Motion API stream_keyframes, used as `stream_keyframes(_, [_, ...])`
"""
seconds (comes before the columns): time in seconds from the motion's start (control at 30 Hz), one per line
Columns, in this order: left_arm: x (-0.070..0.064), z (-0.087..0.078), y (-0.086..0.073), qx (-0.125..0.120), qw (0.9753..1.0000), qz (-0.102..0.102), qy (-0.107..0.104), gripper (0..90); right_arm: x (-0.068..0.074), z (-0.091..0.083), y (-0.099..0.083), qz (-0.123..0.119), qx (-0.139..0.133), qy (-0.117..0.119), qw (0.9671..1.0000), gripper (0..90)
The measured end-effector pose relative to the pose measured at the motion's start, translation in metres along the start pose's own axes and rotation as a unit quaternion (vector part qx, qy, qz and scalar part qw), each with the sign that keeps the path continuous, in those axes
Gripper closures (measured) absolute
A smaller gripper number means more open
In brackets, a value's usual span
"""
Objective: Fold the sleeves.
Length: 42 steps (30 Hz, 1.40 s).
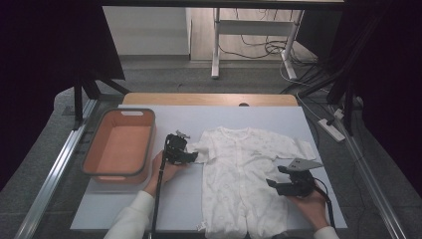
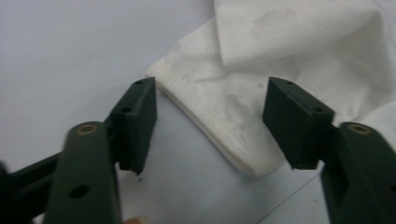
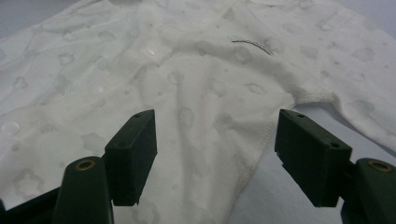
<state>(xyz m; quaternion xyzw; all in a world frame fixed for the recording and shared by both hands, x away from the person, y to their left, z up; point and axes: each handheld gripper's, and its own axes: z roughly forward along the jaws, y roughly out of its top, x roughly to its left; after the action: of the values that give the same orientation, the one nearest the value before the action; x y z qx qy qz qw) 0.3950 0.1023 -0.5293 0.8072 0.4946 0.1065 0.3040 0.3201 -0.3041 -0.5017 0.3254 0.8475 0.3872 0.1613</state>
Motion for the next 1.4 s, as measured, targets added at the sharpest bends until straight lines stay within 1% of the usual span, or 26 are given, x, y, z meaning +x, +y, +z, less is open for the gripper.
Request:
stream_keyframes(0.03, [0.000,0.000,-0.001,-0.001,1.0000,0.001,-0.001,47.0,0.000,0.000,0.000,0.000,0.001,0.000,1.0000,29.7])
stream_keyframes(0.07, [-0.002,0.000,-0.001,-0.005,1.0000,0.001,0.003,52.5,0.000,0.001,0.000,0.000,0.000,0.001,1.0000,29.7])
stream_keyframes(0.1, [-0.003,0.000,-0.003,-0.009,0.9999,0.007,0.009,59.2,0.000,0.001,0.000,0.000,0.001,0.001,1.0000,29.7])
stream_keyframes(0.13, [-0.003,0.000,-0.003,-0.009,0.9999,0.010,0.005,66.0,0.000,0.001,0.000,-0.001,0.001,0.001,1.0000,29.7])
stream_keyframes(0.17, [-0.004,0.000,-0.003,-0.009,0.9999,0.009,-0.006,70.7,0.000,0.001,0.000,-0.002,0.001,0.000,1.0000,29.7])
stream_keyframes(0.2, [-0.004,0.000,-0.003,-0.008,0.9998,0.007,-0.019,77.5,0.000,0.001,0.000,-0.002,0.002,0.000,1.0000,29.7])
stream_keyframes(0.23, [-0.004,0.000,-0.003,-0.007,0.9996,0.006,-0.027,82.6,0.000,0.001,0.000,-0.002,0.002,0.000,1.0000,29.7])
stream_keyframes(0.27, [-0.005,0.000,-0.003,-0.005,0.9996,0.012,-0.025,84.0,0.000,0.001,0.000,-0.002,0.002,0.000,1.0000,29.7])
stream_keyframes(0.3, [-0.006,0.000,-0.002,-0.004,0.9995,0.014,-0.027,84.4,0.000,0.000,0.000,-0.002,0.002,0.000,1.0000,29.7])
stream_keyframes(0.37, [-0.008,-0.003,-0.002,-0.011,0.9994,0.018,-0.028,84.5,0.000,0.000,0.000,-0.001,0.000,-0.002,1.0000,29.7])
stream_keyframes(0.47, [-0.009,-0.016,0.001,-0.038,0.9987,0.018,-0.030,84.7,0.000,0.000,0.000,0.000,0.000,-0.002,1.0000,29.5])
stream_keyframes(0.5, [-0.009,-0.021,0.003,-0.049,0.9982,0.015,-0.032,84.7,-0.001,0.000,0.000,0.000,-0.001,-0.002,1.0000,29.5])
stream_keyframes(0.53, [-0.009,-0.027,0.005,-0.061,0.9974,0.013,-0.035,84.7,-0.001,0.000,0.000,-0.001,-0.001,-0.002,1.0000,29.5])
stream_keyframes(0.6, [-0.009,-0.037,0.007,-0.079,0.9961,0.009,-0.040,84.7,0.000,0.000,0.000,-0.001,0.000,-0.003,1.0000,29.5])
stream_keyframes(0.7, [-0.009,-0.049,0.009,-0.101,0.9936,0.006,-0.051,84.6,0.000,-0.001,0.000,0.000,-0.001,-0.003,1.0000,29.4])
stream_keyframes(0.8, [-0.010,-0.059,0.012,-0.118,0.9914,0.009,-0.056,84.6,-0.001,-0.001,0.000,0.001,-0.001,-0.004,1.0000,29.2])
stream_keyframes(0.83, [-0.010,-0.063,0.013,-0.126,0.9902,0.009,-0.060,84.6,-0.001,0.000,0.000,0.003,-0.001,-0.003,1.0000,29.2])
stream_keyframes(0.9, [-0.012,-0.068,0.015,-0.134,0.9889,0.010,-0.064,84.6,-0.001,0.000,-0.001,0.002,0.000,-0.004,1.0000,29.1])
stream_keyframes(0.97, [-0.013,-0.071,0.015,-0.139,0.9881,0.011,-0.066,84.6,-0.001,0.000,-0.001,0.001,0.000,-0.004,1.0000,29.2])
stream_keyframes(1.03, [-0.014,-0.072,0.016,-0.140,0.9878,0.014,-0.068,84.6,-0.001,-0.001,-0.001,0.000,-0.001,-0.004,1.0000,29.1])
stream_keyframes(1.4, [-0.020,-0.068,0.018,-0.135,0.9875,0.018,-0.080,84.5,-0.001,0.000,-0.001,0.001,0.000,-0.005,1.0000,29.0])
